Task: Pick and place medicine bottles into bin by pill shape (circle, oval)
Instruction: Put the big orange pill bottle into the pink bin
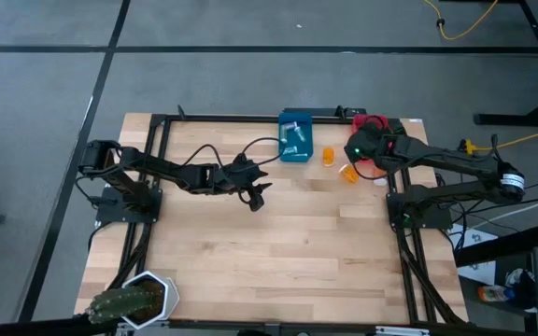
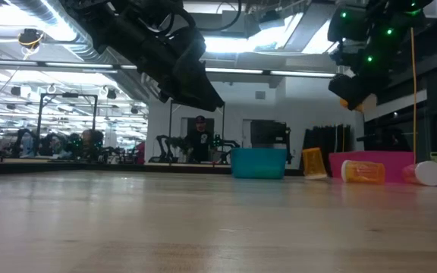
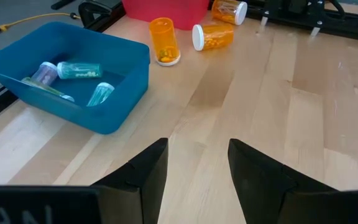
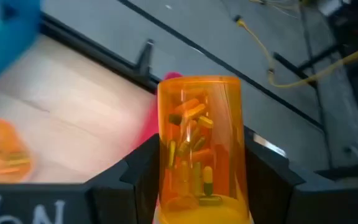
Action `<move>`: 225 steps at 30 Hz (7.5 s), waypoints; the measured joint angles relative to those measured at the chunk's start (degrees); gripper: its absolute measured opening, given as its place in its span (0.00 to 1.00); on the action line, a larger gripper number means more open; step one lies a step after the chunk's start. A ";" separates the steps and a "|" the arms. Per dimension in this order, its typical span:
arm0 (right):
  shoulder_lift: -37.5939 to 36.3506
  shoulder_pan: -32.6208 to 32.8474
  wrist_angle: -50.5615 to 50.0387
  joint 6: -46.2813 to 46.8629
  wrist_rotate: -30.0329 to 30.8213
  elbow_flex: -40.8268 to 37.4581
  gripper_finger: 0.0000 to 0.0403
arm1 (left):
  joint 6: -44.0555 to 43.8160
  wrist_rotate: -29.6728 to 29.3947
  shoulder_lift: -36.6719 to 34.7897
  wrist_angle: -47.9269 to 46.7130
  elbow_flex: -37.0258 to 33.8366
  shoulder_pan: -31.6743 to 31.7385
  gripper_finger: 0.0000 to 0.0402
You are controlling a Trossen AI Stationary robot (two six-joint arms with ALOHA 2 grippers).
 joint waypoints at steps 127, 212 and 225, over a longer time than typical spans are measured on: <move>22.89 -3.48 18.73 -21.92 -35.72 -0.13 0.56 | 9.05 -5.81 0.11 -0.12 0.00 3.63 0.41; 3.35 -3.81 5.07 -6.36 -9.72 -0.02 0.43 | 9.03 -5.79 0.11 -0.11 0.00 3.62 0.41; 5.50 -7.77 -6.41 6.14 -7.32 -0.02 0.43 | 9.03 -5.81 0.11 0.97 0.00 3.61 0.41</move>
